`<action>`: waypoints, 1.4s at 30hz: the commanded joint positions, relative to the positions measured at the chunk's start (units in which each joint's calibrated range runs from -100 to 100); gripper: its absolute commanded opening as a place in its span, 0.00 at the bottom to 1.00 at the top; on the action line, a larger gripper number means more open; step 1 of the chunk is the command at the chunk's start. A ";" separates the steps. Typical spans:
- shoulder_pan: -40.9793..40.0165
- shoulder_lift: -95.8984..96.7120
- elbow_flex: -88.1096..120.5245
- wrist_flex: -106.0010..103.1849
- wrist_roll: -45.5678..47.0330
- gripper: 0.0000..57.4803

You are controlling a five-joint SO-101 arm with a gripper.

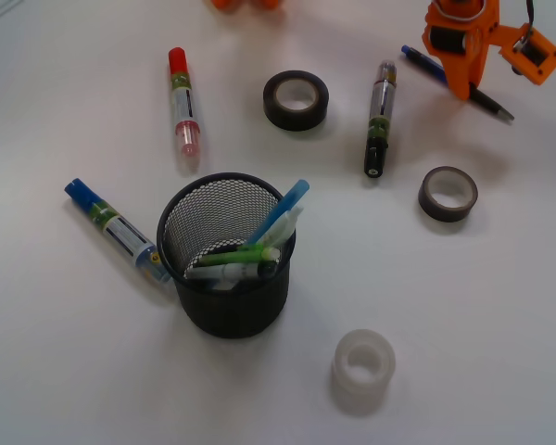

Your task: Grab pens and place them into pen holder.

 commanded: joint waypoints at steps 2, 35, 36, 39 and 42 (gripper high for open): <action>0.96 -3.46 -0.03 3.16 0.63 0.01; 36.25 -22.41 -22.77 -33.94 18.46 0.01; 36.70 -21.39 -22.58 -36.74 18.41 0.01; 38.04 -17.57 -22.40 -44.26 17.05 0.01; 38.94 -12.81 -22.40 -52.31 16.31 0.01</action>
